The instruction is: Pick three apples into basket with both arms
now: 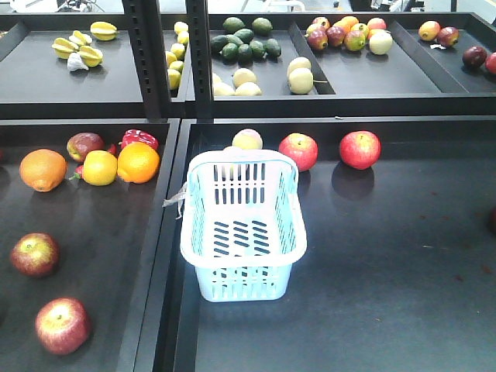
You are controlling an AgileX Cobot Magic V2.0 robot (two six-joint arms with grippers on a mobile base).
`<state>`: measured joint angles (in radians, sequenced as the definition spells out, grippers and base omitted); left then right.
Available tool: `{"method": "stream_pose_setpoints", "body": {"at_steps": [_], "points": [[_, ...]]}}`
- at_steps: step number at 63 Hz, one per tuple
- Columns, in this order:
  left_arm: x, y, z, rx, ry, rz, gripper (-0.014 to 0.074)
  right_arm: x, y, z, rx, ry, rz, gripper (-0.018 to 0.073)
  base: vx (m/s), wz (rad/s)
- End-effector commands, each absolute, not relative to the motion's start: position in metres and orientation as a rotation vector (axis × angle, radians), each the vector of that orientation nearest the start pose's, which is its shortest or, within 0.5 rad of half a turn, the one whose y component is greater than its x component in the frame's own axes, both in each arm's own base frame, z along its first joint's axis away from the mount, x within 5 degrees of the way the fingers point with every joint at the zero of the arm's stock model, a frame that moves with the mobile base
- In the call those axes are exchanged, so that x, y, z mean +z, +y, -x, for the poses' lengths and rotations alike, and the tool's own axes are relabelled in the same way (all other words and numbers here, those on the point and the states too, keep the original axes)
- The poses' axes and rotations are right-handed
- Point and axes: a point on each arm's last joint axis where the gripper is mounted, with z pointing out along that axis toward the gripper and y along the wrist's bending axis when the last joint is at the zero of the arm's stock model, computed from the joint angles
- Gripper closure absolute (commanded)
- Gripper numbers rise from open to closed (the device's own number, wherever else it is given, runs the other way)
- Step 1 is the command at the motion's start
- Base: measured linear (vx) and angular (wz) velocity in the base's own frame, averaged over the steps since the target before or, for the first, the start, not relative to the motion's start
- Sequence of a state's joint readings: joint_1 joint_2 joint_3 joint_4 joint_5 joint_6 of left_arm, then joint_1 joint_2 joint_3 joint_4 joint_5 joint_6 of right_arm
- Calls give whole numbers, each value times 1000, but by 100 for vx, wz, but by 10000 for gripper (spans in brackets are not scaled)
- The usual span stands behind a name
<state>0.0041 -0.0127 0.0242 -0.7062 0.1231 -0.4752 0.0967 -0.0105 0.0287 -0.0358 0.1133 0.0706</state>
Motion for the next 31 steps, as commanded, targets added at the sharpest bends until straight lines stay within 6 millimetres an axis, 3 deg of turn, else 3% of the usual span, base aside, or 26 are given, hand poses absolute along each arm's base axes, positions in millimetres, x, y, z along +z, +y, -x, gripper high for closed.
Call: {"method": "stream_pose_setpoints", "body": {"at_steps": [1, 6, 11, 19, 31], "points": [[200, -3, -56, -1074, 1292, 982, 603, 196, 5, -56, 84, 1548, 57, 561, 0, 0], [204, -1, -55, -1205, 1191, 1099, 603, 196, 5, -56, 84, 1548, 57, 561, 0, 0], [218, -1, -53, -1265, 1136, 1108, 603, 196, 5, -56, 84, 1548, 57, 561, 0, 0], [264, -3, -41, -1172, 1122, 870, 603, 196, 5, -56, 84, 1548, 57, 561, 0, 0], [346, -10, -18, -845, 1134, 426, 603, 196, 5, -56, 84, 1548, 57, 561, 0, 0]]}}
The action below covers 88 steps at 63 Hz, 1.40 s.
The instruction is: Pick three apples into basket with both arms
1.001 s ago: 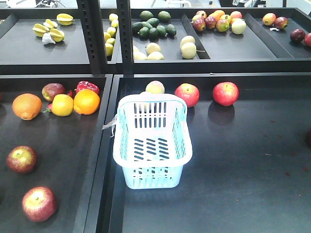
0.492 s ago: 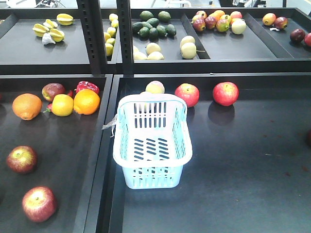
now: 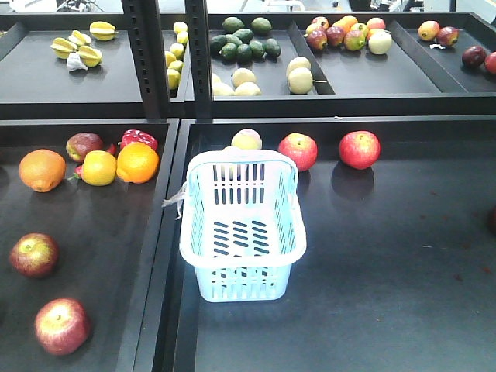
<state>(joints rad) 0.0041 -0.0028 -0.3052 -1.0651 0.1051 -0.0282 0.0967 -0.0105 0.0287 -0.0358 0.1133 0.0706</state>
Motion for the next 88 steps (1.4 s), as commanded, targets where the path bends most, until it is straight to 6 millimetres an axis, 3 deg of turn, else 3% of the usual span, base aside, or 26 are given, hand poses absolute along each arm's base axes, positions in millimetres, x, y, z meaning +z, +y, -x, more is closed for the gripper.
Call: {"method": "stream_pose_setpoints", "body": {"at_steps": [1, 13, 23, 33, 44, 54, 63, 73, 78, 88], "points": [[350, -11, -18, -828, 1143, 404, 603, 196, 5, -56, 84, 1548, 57, 561, 0, 0], [389, -27, -48, -644, 1363, 100, 599, 196, 5, -56, 84, 1548, 57, 561, 0, 0], [410, -36, -95, -508, 1511, -133, 545, 196, 5, -56, 84, 1548, 57, 561, 0, 0], [426, -42, -152, -453, 1603, -295, 388, 196, 5, -56, 84, 1548, 57, 561, 0, 0], [435, -54, -223, -513, 1699, -516, 163, 196, 5, -56, 84, 1548, 57, 561, 0, 0], [433, -68, -292, -666, 1769, -740, 49, 196, 5, -56, 84, 1548, 57, 561, 0, 0], [421, -84, -356, -799, 1790, -920, 45, 196, 5, -56, 84, 1548, 57, 561, 0, 0], [408, -110, -411, -878, 1734, -1067, 45, 196, 5, -56, 84, 1548, 57, 561, 0, 0], [398, -128, -431, -883, 1718, -1099, 45, 196, 5, -56, 84, 1548, 57, 561, 0, 0], [371, -157, -444, -801, 1765, -1227, 45, 196, 5, -56, 84, 1548, 57, 561, 0, 0]]}}
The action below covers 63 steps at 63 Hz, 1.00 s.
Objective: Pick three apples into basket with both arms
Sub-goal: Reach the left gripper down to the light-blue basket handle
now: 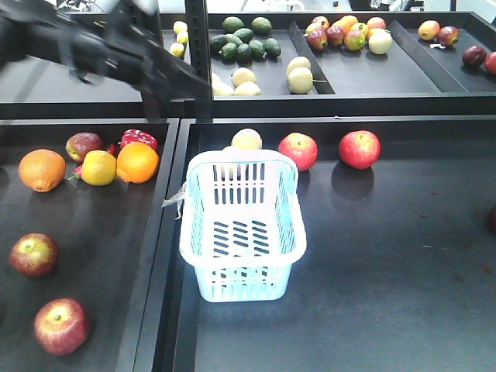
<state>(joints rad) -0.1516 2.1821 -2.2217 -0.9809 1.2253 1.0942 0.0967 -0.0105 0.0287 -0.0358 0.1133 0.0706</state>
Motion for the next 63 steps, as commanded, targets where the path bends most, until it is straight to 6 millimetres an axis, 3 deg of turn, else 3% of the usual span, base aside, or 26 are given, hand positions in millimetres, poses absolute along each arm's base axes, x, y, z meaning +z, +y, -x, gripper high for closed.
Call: {"method": "stream_pose_setpoints", "body": {"at_steps": [1, 8, 47, 63], "points": [[368, -158, -445, -793, 1775, -1237, 45, 196, 5, -56, 84, 1548, 57, 561, 0, 0], [356, -168, -445, -746, 1859, -1267, 50, 196, 5, -56, 84, 1548, 57, 561, 0, 0], [342, -190, -439, -640, 1918, -1376, 74, 196, 5, -56, 84, 1548, 57, 561, 0, 0], [322, -192, -447, -650, 1982, -1367, 74, 196, 5, -56, 84, 1548, 57, 561, 0, 0]]}}
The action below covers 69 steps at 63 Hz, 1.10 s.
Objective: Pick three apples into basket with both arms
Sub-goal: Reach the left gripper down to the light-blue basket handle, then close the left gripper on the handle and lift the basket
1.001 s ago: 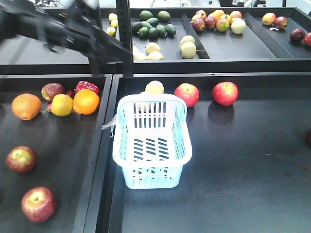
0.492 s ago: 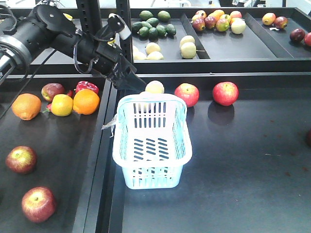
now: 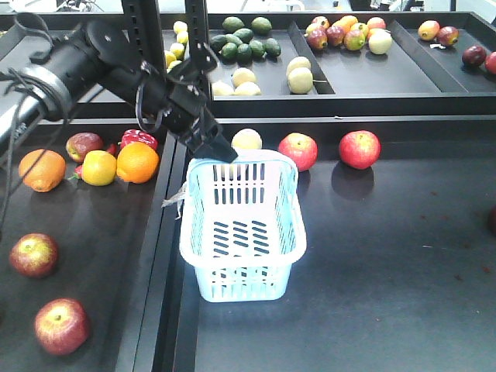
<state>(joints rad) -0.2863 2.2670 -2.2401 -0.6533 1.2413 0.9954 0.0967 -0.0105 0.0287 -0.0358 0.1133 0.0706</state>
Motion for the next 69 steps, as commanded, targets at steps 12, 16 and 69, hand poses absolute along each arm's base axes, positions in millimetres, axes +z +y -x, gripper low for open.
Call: {"method": "stream_pose_setpoints", "body": {"at_steps": [12, 16, 69], "points": [[312, -193, -450, -662, 2000, -1369, 74, 196, 5, -56, 84, 1548, 57, 561, 0, 0], [309, -194, -452, -666, 2007, -1370, 74, 196, 5, -56, 84, 1548, 57, 561, 0, 0], [299, -195, -455, -750, 2161, -1204, 605, 196, 5, -56, 84, 1548, 57, 561, 0, 0]]}}
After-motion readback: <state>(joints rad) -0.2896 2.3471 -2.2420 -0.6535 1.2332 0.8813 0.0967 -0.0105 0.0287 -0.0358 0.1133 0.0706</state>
